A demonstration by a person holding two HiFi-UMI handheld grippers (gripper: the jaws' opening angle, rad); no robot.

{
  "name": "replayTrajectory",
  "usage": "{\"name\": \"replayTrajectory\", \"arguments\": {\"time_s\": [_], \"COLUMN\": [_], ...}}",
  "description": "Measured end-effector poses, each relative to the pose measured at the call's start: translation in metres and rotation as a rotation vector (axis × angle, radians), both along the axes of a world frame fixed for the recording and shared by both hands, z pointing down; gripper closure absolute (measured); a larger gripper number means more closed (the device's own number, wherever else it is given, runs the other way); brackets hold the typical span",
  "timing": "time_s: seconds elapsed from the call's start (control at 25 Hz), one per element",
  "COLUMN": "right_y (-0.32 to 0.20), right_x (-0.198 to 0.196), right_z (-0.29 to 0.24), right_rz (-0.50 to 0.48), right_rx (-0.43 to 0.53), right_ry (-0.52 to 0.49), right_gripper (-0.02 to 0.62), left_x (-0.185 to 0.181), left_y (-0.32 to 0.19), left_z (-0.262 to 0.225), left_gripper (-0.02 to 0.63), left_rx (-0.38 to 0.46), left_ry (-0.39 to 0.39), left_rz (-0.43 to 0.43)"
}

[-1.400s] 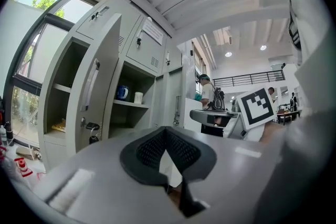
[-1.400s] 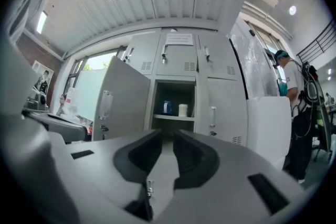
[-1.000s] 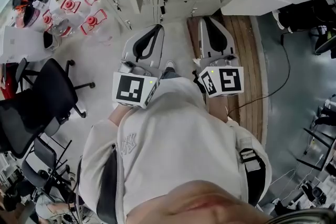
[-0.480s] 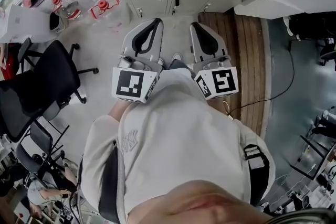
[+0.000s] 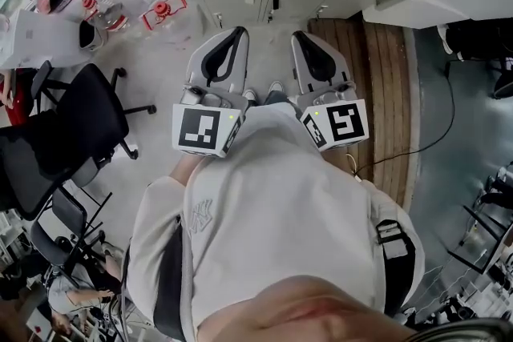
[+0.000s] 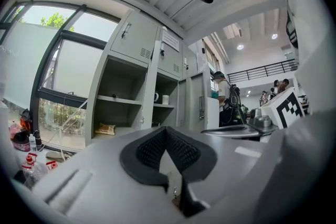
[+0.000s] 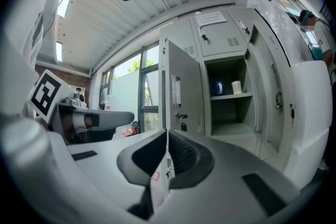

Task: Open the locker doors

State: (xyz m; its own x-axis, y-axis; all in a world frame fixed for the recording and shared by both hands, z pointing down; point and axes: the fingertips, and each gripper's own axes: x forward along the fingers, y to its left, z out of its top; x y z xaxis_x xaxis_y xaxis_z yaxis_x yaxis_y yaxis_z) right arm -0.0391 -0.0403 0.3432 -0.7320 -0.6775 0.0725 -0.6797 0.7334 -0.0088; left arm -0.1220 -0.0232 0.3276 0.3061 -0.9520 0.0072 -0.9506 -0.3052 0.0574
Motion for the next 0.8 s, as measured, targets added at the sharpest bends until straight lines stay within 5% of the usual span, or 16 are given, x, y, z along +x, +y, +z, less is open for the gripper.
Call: {"name": "replayTrajectory", "arguments": {"time_s": [0.8], "right_y": [-0.007], "right_x": [-0.017], "right_z": [-0.001], "right_rz": [-0.034], "right_rx": [0.018], "right_ry": [0.01], "right_gripper": [0.577], "left_x": [-0.015], "left_y": [-0.006], "left_z": [-0.004], "left_gripper": [0.604], "left_rx": [0.016], "left_ry": [0.003], "left_rz": [-0.03]}}
